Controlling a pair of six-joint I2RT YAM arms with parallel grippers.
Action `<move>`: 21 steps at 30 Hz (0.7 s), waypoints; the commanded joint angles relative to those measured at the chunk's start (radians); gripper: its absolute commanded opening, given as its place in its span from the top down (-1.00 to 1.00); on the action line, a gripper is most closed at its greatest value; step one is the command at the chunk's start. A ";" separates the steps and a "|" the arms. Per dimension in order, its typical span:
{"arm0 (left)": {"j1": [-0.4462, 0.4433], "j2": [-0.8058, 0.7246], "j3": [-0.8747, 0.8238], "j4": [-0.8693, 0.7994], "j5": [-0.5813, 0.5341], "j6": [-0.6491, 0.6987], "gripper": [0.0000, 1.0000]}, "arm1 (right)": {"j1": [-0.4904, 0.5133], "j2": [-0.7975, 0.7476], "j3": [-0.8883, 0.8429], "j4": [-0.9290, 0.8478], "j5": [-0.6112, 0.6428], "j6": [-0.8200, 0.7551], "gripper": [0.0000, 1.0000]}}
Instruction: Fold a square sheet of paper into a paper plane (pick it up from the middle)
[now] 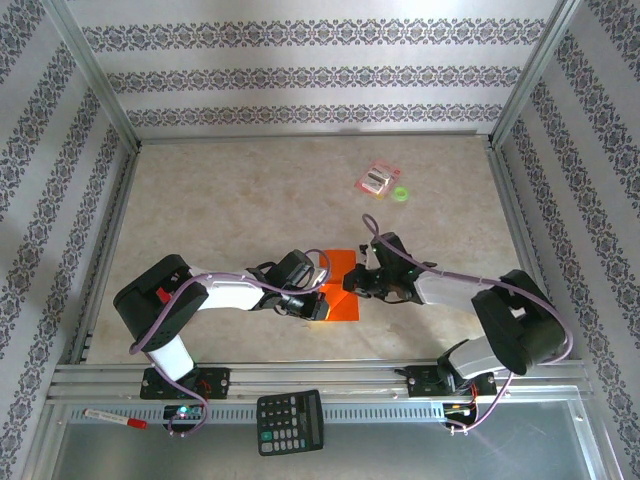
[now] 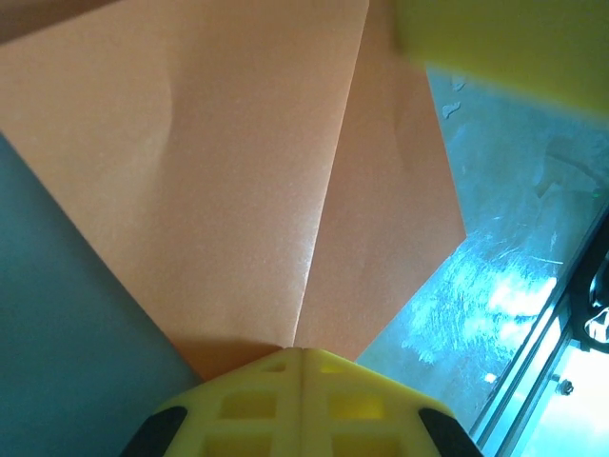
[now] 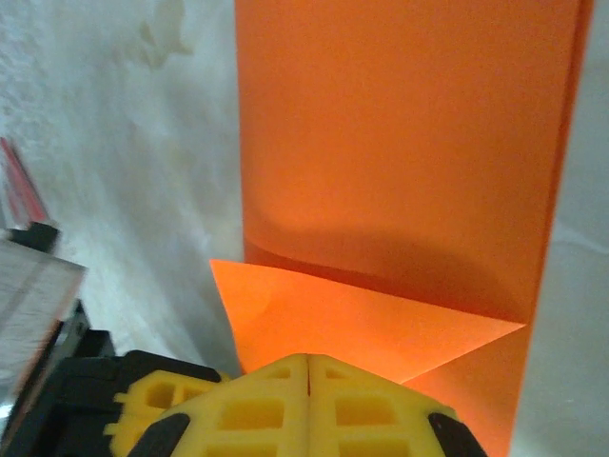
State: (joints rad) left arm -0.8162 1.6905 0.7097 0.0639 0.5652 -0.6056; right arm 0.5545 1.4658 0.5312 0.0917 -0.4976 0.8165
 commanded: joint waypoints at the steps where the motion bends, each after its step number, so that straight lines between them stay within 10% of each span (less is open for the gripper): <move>1: 0.004 0.030 -0.028 -0.197 -0.074 0.014 1.00 | 0.022 0.065 -0.017 0.065 0.035 0.034 1.00; 21: 0.002 -0.023 -0.069 -0.213 -0.049 0.000 1.00 | 0.005 0.159 -0.064 -0.020 0.101 0.036 1.00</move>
State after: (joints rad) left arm -0.8162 1.6604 0.6903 0.0402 0.5465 -0.6060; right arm 0.5716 1.5757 0.5121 0.2119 -0.5133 0.8585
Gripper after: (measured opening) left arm 0.049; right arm 0.040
